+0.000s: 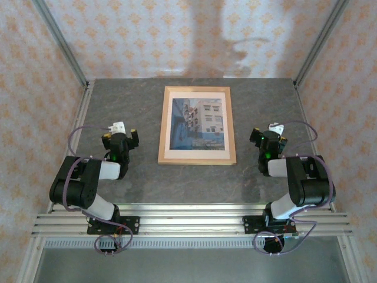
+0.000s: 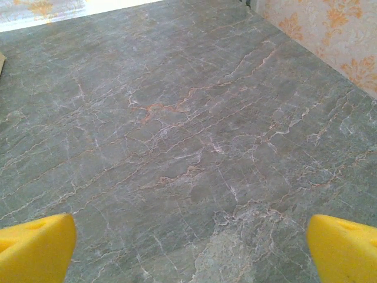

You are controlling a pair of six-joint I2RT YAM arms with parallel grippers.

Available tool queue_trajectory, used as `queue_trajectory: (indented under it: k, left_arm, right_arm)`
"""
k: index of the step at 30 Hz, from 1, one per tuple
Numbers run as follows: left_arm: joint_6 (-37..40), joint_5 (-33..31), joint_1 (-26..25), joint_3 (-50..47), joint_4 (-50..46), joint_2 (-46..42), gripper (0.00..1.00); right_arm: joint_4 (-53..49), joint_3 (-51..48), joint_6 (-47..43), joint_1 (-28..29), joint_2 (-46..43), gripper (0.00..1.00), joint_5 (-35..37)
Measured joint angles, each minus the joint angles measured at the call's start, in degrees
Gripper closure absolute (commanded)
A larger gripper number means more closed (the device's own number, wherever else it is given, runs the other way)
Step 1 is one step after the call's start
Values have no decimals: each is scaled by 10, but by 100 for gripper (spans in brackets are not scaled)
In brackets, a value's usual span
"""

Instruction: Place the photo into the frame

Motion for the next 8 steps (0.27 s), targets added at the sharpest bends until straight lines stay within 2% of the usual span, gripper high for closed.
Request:
queue_trajectory:
  k: [8]
  left_arm:
    - [3,-7,0,0,12,0,0]
  right_arm:
    - [0,0,-1,0,0,0,0]
